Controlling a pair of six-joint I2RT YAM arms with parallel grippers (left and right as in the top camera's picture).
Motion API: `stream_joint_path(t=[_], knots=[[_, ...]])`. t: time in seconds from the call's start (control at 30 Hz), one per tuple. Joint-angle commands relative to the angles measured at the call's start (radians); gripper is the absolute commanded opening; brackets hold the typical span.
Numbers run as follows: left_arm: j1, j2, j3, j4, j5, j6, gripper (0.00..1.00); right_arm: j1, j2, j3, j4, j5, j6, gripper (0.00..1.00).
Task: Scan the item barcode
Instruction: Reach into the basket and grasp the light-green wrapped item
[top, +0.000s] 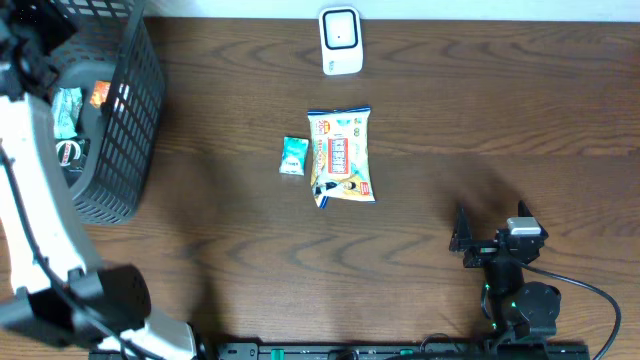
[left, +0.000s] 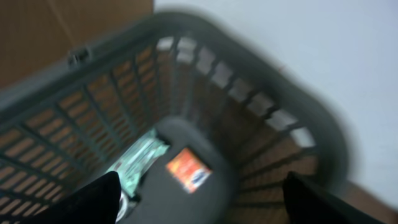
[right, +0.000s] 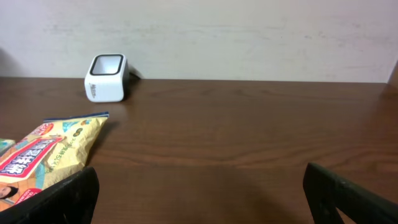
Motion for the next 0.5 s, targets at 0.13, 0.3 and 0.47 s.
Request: stream_joint_path(t=[0.13,0.3,0.47], knots=[[0.029,0.206,0.011,-0.001,-0.218,0.222,0.93,-0.001,-0.006,-0.002,-0.006,0.001,-0.008,0.99],[0.059,0.325,0.010,0.021,-0.218,0.330,0.93,-0.001,-0.006,-0.002,-0.006,0.001,-0.008,0.99],[0.097,0.435,0.010,0.056,-0.206,0.355,0.93,-0.001,-0.006,-0.002,-0.006,0.001,-0.008,0.99]])
